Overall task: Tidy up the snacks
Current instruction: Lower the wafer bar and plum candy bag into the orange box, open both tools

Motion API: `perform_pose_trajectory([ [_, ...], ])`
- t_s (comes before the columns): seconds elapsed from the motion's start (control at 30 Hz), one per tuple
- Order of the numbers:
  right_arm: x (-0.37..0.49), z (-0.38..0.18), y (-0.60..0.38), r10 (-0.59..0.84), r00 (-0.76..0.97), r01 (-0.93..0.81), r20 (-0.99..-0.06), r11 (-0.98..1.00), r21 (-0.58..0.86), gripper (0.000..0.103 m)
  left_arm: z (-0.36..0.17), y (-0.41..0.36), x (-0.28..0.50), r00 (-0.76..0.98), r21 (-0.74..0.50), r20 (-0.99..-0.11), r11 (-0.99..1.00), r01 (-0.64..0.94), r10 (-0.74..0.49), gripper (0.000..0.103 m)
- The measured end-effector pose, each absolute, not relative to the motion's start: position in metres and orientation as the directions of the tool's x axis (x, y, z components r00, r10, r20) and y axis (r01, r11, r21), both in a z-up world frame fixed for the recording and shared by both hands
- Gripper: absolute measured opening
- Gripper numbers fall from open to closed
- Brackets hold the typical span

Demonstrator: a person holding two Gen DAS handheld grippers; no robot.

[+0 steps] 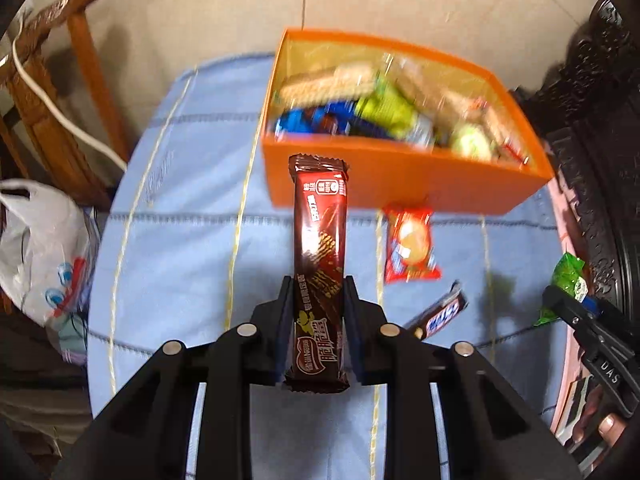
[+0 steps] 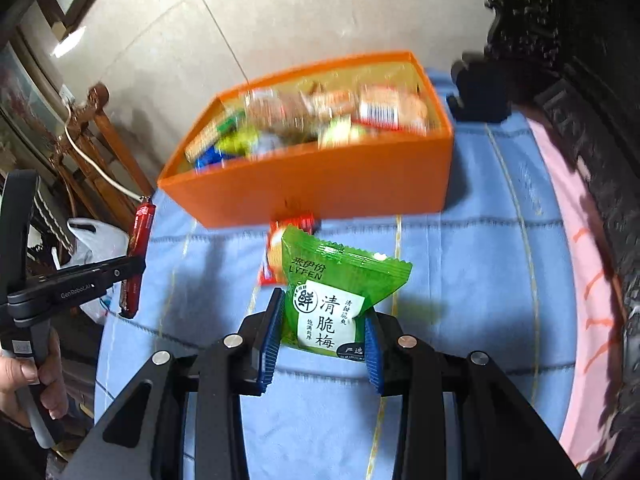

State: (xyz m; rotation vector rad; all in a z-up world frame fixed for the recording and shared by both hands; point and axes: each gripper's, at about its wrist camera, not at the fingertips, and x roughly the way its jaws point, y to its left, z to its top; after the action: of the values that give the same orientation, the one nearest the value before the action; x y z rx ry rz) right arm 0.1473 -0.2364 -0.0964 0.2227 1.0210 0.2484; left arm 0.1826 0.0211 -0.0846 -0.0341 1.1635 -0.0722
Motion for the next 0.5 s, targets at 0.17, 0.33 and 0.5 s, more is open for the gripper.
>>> perform_pose_trajectory([
  [0.17,0.181,-0.064,-0.238,0.303,0.567,-0.120,-0.766,0.950,0.287,0.036,-0.055,0.009,0.216,0.452,-0.056,-0.888,0.996,0.063,-0.079,0.023],
  [0.33,0.216,-0.044,-0.239,0.300,0.618,-0.129,-0.726,0.951,0.282,0.036,-0.031,-0.006,0.250,0.501,-0.047,-0.862,0.995,0.085,-0.084,0.023],
  [0.5,0.253,-0.038,-0.235,0.283,0.643,-0.130,-0.712,0.956,0.262,0.036,-0.020,-0.017,0.287,0.524,-0.042,-0.848,0.995,0.087,-0.081,0.023],
])
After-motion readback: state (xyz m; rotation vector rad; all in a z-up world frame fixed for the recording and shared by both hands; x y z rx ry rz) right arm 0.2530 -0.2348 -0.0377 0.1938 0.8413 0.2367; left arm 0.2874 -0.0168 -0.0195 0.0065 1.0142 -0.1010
